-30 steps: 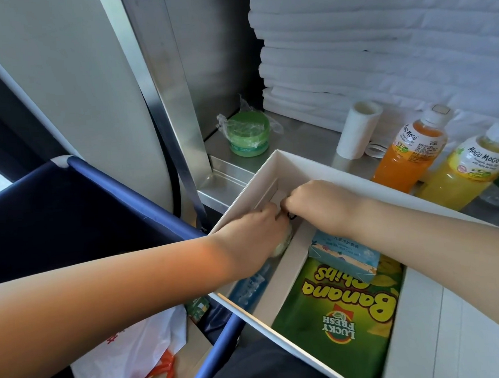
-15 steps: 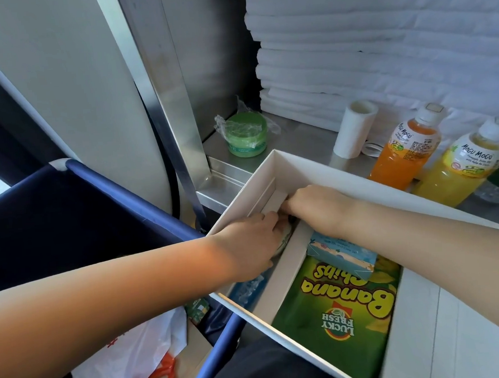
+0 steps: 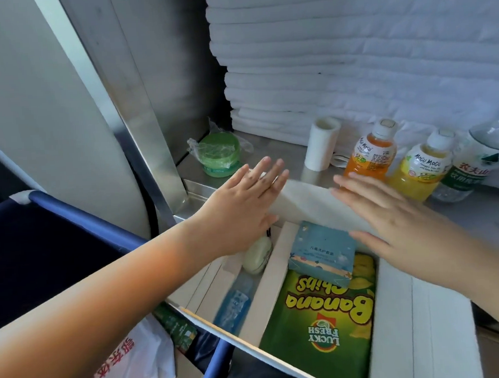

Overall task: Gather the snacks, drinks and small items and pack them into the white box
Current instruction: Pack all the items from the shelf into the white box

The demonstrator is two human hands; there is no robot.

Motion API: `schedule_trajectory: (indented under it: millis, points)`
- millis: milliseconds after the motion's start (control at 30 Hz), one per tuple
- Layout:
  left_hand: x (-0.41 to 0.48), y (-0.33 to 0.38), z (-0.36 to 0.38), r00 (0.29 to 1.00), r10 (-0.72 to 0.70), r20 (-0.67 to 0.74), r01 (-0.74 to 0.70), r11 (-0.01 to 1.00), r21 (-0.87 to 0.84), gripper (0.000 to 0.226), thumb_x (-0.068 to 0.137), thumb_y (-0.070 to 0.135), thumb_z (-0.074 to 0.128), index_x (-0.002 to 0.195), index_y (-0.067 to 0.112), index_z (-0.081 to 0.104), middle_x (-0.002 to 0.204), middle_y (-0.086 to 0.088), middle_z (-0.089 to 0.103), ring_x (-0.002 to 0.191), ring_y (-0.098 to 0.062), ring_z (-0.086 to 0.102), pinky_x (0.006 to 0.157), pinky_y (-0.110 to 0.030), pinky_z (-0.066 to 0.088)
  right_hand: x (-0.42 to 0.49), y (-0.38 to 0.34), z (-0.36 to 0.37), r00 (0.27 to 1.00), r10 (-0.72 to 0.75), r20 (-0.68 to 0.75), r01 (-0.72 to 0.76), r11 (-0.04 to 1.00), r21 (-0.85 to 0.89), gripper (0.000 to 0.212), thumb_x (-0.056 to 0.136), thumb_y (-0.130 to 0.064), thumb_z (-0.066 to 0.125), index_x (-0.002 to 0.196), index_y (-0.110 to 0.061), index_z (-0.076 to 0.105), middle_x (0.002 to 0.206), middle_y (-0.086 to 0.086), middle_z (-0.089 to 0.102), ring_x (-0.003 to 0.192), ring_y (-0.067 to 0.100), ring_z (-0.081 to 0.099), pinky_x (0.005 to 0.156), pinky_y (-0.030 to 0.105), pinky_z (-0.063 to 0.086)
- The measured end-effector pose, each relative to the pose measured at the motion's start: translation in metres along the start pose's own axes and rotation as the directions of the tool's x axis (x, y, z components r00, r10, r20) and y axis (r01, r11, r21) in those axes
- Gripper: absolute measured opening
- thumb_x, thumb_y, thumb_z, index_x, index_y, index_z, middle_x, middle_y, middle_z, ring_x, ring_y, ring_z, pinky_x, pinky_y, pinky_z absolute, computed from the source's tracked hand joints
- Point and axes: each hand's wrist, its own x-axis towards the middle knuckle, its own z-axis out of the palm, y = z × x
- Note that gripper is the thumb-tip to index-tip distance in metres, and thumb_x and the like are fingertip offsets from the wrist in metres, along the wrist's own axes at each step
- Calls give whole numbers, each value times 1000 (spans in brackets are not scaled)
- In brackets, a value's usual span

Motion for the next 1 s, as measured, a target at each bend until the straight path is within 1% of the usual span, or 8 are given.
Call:
schedule_trajectory:
  millis: [33, 100, 200, 300, 433, 533, 900, 1000]
  points:
    - [5, 0, 3, 1000, -6, 25, 6, 1000, -4, 67, 99, 46, 15, 146, 12, -20, 155, -6, -22, 142, -21, -22, 116, -37, -11, -4, 5, 5, 998, 31, 49, -29, 998, -54, 72, 96, -44, 35, 142, -35, -20, 150, -19, -28, 133, -6, -30, 100, 10, -25]
    - [12, 0, 7, 998, 3, 55, -2, 1000, -17, 69, 99, 47, 16, 146, 12, -21, 155, -6, -23, 142, -21, -20, 117, -37, -8, -10, 15, 10, 987, 88, 132, -78, 994, -81, 80, 97, -47, 33, 132, -39, -39, 141, -22, -44, 127, -5, -40, 95, 13, -29]
    - [16, -2, 6, 996, 12, 88, -8, 999, -51, 71, 99, 47, 19, 145, 12, -21, 154, -5, -24, 142, -20, -21, 116, -36, -10, -11, 21, 16, 988, 91, 123, -82, 993, -82, 85, 98, -43, 34, 129, -37, -44, 136, -24, -48, 127, -4, -41, 94, 15, -30]
    - [18, -3, 5, 995, 11, 102, -4, 997, -71, 73, 99, 46, 23, 145, 13, -22, 154, -4, -25, 142, -19, -21, 113, -34, -13, -10, 22, 15, 991, 69, 117, -63, 997, -51, 83, 99, -38, 34, 130, -38, -42, 136, -26, -47, 128, -6, -40, 96, 15, -28]
    - [21, -4, 3, 992, 17, 121, -3, 993, -117, 74, 99, 45, 26, 145, 14, -23, 154, -3, -26, 141, -18, -22, 112, -32, -15, -9, 25, 9, 986, 62, 157, -68, 997, 32, 76, 99, -35, 33, 132, -43, -35, 136, -34, -41, 126, -13, -36, 92, 4, -29]
    - [21, -6, 4, 993, 26, 119, -11, 992, -127, 74, 99, 44, 27, 145, 14, -23, 153, -2, -27, 141, -17, -23, 111, -32, -16, -8, 25, 7, 986, 61, 157, -75, 993, 86, 74, 100, -33, 35, 135, -46, -29, 139, -36, -34, 126, -17, -31, 93, 1, -25]
    - [19, -8, 17, 999, 36, 36, -31, 990, -140, 74, 100, 39, 26, 141, 15, -30, 152, -2, -30, 141, -20, -23, 114, -34, -13, -12, 17, 16, 985, 159, 71, -166, 980, 107, 75, 98, -31, 41, 135, -59, -18, 141, -44, -22, 133, -18, -17, 109, 15, -5]
    - [20, -10, 19, 998, 55, 14, -52, 984, -173, 74, 100, 40, 26, 141, 15, -30, 150, 0, -33, 141, -20, -24, 113, -33, -15, -10, 14, 15, 982, 183, 49, -189, 965, 184, 72, 97, -30, 46, 136, -62, -5, 142, -46, -10, 133, -20, -8, 109, 11, -1]
